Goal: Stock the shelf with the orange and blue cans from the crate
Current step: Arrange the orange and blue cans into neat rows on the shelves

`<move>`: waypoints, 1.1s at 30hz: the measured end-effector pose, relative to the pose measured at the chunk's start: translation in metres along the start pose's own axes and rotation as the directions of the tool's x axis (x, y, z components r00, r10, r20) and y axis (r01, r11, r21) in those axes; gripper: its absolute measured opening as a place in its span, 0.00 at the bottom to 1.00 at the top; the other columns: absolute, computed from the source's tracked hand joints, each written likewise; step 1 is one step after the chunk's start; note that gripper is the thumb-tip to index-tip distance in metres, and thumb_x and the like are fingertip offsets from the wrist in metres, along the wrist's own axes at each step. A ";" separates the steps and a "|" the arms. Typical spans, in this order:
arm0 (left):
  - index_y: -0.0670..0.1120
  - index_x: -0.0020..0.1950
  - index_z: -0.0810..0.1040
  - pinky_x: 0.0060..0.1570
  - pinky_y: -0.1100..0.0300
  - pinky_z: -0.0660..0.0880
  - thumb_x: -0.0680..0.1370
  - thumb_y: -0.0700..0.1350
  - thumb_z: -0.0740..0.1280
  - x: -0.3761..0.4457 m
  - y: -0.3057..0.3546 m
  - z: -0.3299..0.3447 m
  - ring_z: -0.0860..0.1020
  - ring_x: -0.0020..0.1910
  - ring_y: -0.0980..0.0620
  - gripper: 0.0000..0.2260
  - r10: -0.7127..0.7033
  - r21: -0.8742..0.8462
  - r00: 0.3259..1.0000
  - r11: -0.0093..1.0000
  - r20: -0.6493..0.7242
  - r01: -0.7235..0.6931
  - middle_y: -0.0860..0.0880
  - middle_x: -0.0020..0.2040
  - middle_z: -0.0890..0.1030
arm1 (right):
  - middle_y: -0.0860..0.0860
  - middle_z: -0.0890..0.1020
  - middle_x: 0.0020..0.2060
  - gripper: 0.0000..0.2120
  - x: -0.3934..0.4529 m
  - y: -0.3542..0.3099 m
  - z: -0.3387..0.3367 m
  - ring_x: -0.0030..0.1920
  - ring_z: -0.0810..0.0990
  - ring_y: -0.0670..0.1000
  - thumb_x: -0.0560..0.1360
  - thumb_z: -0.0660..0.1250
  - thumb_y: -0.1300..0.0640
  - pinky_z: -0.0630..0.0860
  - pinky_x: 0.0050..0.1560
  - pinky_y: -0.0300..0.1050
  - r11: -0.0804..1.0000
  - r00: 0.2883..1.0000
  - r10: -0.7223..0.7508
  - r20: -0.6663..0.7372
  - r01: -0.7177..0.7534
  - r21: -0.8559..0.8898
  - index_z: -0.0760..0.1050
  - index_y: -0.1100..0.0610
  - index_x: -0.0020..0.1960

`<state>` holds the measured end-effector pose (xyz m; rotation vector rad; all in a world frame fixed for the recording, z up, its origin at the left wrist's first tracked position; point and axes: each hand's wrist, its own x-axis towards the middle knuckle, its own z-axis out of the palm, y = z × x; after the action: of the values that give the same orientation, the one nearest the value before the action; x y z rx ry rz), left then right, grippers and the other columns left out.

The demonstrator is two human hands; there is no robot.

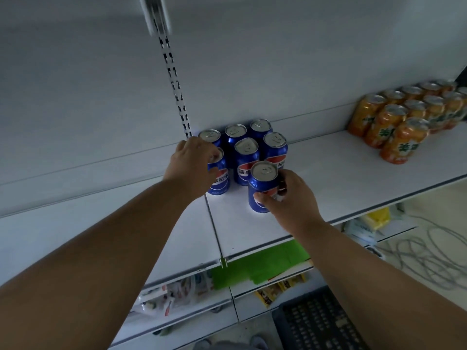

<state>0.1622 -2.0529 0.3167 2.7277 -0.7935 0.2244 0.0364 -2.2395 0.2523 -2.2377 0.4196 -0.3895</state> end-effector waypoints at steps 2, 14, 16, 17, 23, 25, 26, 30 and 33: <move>0.51 0.61 0.79 0.56 0.51 0.72 0.73 0.46 0.73 0.002 0.000 0.000 0.73 0.57 0.44 0.16 -0.019 0.002 1.000 1.000 0.007 0.019 0.47 0.59 0.75 | 0.44 0.79 0.55 0.29 -0.002 -0.001 0.000 0.52 0.78 0.45 0.65 0.76 0.45 0.73 0.50 0.37 1.000 1.000 0.002 -0.005 -0.002 0.025 0.71 0.50 0.63; 0.47 0.60 0.76 0.43 0.55 0.74 0.73 0.46 0.75 0.013 -0.011 -0.017 0.77 0.49 0.47 0.17 0.010 -0.114 0.991 0.993 0.134 0.006 0.47 0.54 0.79 | 0.47 0.81 0.53 0.17 -0.054 -0.042 0.058 0.52 0.79 0.45 0.76 0.67 0.44 0.78 0.53 0.44 0.992 0.992 -0.119 0.045 0.120 -0.031 0.74 0.53 0.60; 0.47 0.60 0.75 0.43 0.55 0.75 0.72 0.46 0.75 0.014 -0.012 -0.019 0.77 0.49 0.47 0.19 0.023 -0.124 0.987 0.992 0.156 -0.004 0.47 0.55 0.79 | 0.48 0.78 0.63 0.22 -0.047 -0.056 0.077 0.62 0.76 0.46 0.78 0.64 0.45 0.74 0.61 0.42 0.997 0.995 -0.066 0.077 0.068 -0.029 0.70 0.53 0.69; 0.47 0.60 0.74 0.42 0.56 0.74 0.72 0.46 0.76 0.015 -0.013 -0.020 0.77 0.49 0.47 0.19 0.030 -0.130 0.987 0.992 0.157 -0.010 0.48 0.54 0.78 | 0.48 0.74 0.67 0.25 -0.042 -0.062 0.085 0.66 0.73 0.46 0.78 0.63 0.45 0.71 0.65 0.41 0.999 0.996 -0.029 0.082 0.031 -0.024 0.66 0.53 0.72; 0.46 0.59 0.72 0.34 0.63 0.66 0.72 0.46 0.76 0.022 -0.012 -0.020 0.75 0.47 0.49 0.20 0.112 -0.159 0.983 0.983 0.146 -0.088 0.50 0.51 0.75 | 0.50 0.60 0.77 0.31 -0.026 -0.075 0.120 0.75 0.60 0.48 0.79 0.62 0.48 0.60 0.69 0.38 0.988 0.988 0.151 -0.031 -0.149 0.050 0.55 0.52 0.78; 0.46 0.60 0.72 0.33 0.63 0.65 0.72 0.47 0.76 0.025 -0.011 -0.018 0.74 0.47 0.49 0.21 0.110 -0.169 0.982 0.982 0.151 -0.084 0.51 0.50 0.74 | 0.51 0.60 0.77 0.32 -0.027 -0.077 0.124 0.75 0.62 0.48 0.79 0.63 0.49 0.62 0.68 0.39 0.985 0.984 0.167 -0.060 -0.164 0.058 0.54 0.52 0.78; 0.47 0.60 0.71 0.32 0.63 0.65 0.72 0.48 0.76 0.026 -0.010 -0.017 0.75 0.46 0.50 0.21 0.103 -0.176 0.983 0.981 0.150 -0.076 0.51 0.50 0.74 | 0.51 0.60 0.76 0.32 -0.026 -0.077 0.126 0.74 0.62 0.49 0.79 0.64 0.49 0.63 0.68 0.39 0.984 0.983 0.171 -0.069 -0.168 0.055 0.54 0.52 0.78; 0.48 0.57 0.71 0.32 0.64 0.66 0.72 0.48 0.76 0.030 -0.012 -0.012 0.76 0.46 0.49 0.19 0.083 -0.192 0.987 0.980 0.139 -0.055 0.51 0.50 0.76 | 0.52 0.61 0.76 0.32 -0.021 -0.077 0.125 0.74 0.63 0.49 0.79 0.64 0.50 0.64 0.67 0.39 0.986 0.982 0.167 -0.092 -0.163 0.047 0.55 0.53 0.78; 0.47 0.56 0.72 0.34 0.62 0.68 0.72 0.48 0.76 0.030 -0.013 -0.011 0.76 0.47 0.49 0.18 0.086 -0.195 0.987 0.979 0.133 -0.059 0.50 0.50 0.77 | 0.52 0.61 0.76 0.32 -0.021 -0.076 0.124 0.74 0.63 0.49 0.79 0.64 0.50 0.63 0.66 0.37 0.987 0.983 0.160 -0.086 -0.156 0.042 0.54 0.53 0.78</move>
<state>0.1933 -2.0539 0.3307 2.5579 -0.9037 -0.0294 0.0809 -2.1009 0.2300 -2.1408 0.6284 -0.4104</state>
